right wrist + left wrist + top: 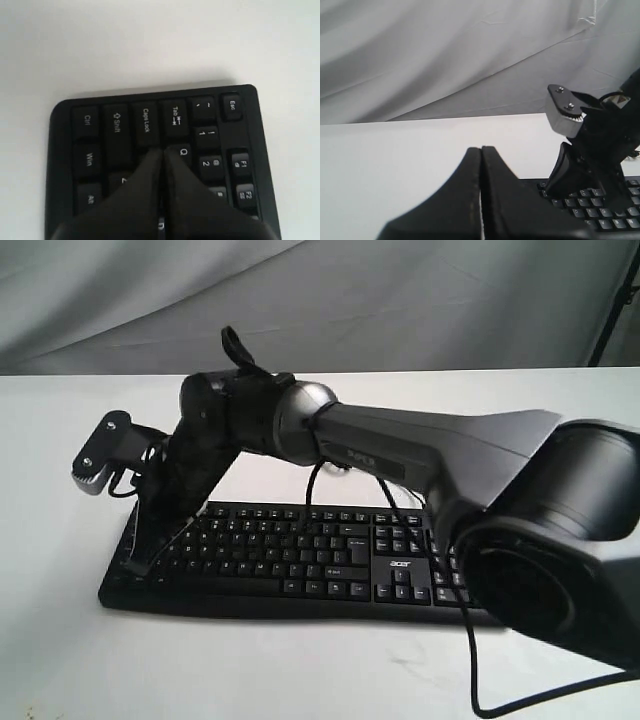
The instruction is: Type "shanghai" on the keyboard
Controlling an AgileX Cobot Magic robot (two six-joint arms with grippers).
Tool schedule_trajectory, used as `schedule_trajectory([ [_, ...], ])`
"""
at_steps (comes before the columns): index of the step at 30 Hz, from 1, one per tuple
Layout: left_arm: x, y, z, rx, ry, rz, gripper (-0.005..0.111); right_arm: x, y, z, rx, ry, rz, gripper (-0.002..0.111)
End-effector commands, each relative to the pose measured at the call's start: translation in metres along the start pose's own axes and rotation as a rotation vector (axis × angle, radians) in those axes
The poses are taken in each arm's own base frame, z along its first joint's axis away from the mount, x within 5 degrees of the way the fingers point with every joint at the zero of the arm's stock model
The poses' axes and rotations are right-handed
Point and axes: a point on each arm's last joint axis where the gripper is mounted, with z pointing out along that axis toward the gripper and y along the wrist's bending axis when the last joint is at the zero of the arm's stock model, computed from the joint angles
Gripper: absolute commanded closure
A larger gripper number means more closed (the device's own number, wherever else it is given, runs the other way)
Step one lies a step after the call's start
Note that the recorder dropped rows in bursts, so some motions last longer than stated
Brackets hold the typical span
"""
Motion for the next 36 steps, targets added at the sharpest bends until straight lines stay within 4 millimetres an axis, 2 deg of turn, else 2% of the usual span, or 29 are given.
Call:
schedule_trajectory([
  [1, 0.000, 0.000, 0.000, 0.007, -0.007, -0.002, 0.107, 0.006, -0.011, -0.028, -0.005, 0.058, 0.016, 0.108],
  [9, 0.000, 0.000, 0.000, 0.007, -0.007, -0.002, 0.107, 0.055, -0.023, -0.058, 0.049, 0.053, 0.166, 0.108],
  [13, 0.000, 0.000, 0.000, 0.007, -0.007, -0.002, 0.107, 0.080, -0.020, -0.064, 0.098, 0.020, 0.225, 0.108],
  [22, 0.000, 0.000, 0.000, 0.007, -0.007, -0.002, 0.107, 0.092, -0.017, -0.050, 0.096, 0.007, 0.247, 0.108],
  [36, 0.000, 0.000, 0.000, 0.007, -0.007, -0.002, 0.107, 0.104, -0.023, -0.048, 0.104, 0.032, 0.268, 0.108],
])
